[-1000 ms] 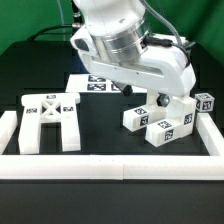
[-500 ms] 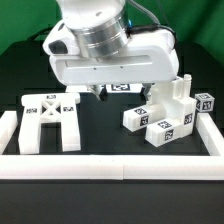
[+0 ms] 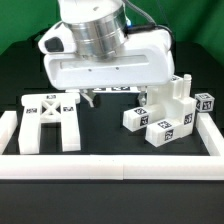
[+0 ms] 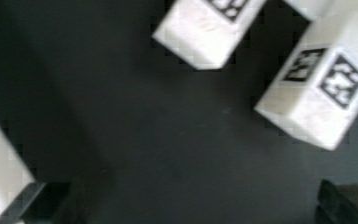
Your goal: Assemble chair
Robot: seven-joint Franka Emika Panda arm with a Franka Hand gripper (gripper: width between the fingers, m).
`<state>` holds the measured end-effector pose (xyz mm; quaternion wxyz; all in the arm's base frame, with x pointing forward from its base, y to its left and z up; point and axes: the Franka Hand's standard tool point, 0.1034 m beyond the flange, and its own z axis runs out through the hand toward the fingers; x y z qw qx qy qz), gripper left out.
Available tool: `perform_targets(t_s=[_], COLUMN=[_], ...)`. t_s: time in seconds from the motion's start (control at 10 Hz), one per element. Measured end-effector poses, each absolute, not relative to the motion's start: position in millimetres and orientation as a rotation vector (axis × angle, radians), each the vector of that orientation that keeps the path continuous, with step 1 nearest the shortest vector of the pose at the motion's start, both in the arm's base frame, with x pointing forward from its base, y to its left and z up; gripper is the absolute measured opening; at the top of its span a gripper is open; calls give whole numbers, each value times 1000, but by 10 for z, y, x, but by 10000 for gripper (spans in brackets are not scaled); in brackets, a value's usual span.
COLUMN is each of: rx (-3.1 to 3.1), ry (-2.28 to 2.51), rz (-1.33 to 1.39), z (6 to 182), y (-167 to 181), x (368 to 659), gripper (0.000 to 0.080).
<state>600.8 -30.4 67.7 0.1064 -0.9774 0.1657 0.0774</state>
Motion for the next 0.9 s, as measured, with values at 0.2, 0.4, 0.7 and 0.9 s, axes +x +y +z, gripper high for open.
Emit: perform_targets(t_s=[0.2,0.4,0.7,0.9], rx=[-2964,-2992,-2984,-3001], ry=[418,306,331,246], rz=[-26,-45,-36,-35], z=[648,627,641,631], y=[-594,-868,-878,-905], x=[6038,5952,5964,5951], gripper=[649,649,649,649])
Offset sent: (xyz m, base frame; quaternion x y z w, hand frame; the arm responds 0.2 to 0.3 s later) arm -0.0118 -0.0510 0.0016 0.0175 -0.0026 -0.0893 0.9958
